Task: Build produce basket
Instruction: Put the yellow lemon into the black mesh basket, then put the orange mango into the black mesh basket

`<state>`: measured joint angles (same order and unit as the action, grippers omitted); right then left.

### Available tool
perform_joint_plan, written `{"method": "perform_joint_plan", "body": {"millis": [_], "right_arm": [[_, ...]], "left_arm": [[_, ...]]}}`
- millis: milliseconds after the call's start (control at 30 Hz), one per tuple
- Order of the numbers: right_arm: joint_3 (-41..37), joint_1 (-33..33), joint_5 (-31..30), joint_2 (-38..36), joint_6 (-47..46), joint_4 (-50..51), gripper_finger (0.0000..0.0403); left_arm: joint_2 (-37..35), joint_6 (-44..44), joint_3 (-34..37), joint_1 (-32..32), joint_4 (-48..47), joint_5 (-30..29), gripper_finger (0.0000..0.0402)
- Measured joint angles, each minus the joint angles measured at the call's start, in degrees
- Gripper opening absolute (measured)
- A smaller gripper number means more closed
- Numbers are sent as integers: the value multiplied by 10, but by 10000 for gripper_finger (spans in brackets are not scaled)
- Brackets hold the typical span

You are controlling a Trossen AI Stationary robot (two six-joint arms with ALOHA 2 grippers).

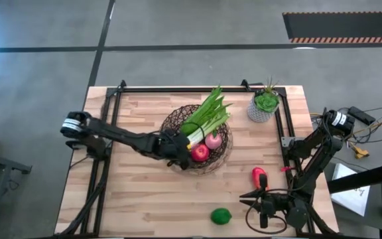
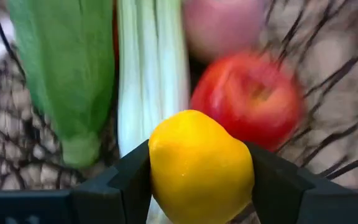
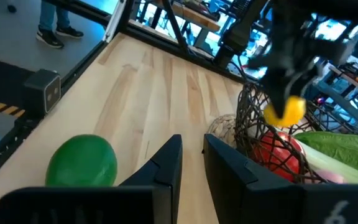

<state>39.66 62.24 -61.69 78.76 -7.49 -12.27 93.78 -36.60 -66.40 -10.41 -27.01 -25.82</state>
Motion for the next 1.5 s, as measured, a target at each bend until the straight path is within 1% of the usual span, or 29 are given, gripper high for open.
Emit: {"method": "perform_joint_plan", "body": {"millis": [67, 333, 467, 600, 700, 833, 933, 1033, 1233, 1333, 1400, 1500], "right_arm": [[0, 0, 0, -2, -2, -1, 57], [0, 0, -15, -4, 0, -1, 57], [0, 0, -15, -4, 0, -3, 57], [0, 0, -14, -4, 0, -4, 57], [0, 0, -15, -4, 0, -4, 57], [0, 0, -14, -4, 0, -4, 57], [0, 0, -14, -4, 0, -3, 57], [0, 0, -14, -4, 0, -3, 57], [0, 0, -14, -4, 0, -3, 57], [0, 0, -15, -8, 0, -4, 57], [1, 0, -15, -11, 0, -4, 57], [1, 0, -15, -16, -1, -4, 57]], "left_arm": [[19, 0, 4, 1, -14, 3, 198], [66, -2, 1, 3, 37, 2, 199], [75, -2, 1, 3, 65, 3, 199], [75, -2, 1, 3, 65, 8, 205], [75, 11, 1, 5, 67, 28, 229], [76, 17, 2, 12, 67, 58, 286], [66, 35, 3, 18, 62, 65, 322], [43, 42, 4, 19, 57, 73, 339], [-21, 60, -6, 5, 52, 84, 343], [-36, 61, -1, -6, 50, 80, 343], [-37, 61, 1, -12, 50, 68, 343], [-37, 61, 1, -24, 54, 30, 343]]}}
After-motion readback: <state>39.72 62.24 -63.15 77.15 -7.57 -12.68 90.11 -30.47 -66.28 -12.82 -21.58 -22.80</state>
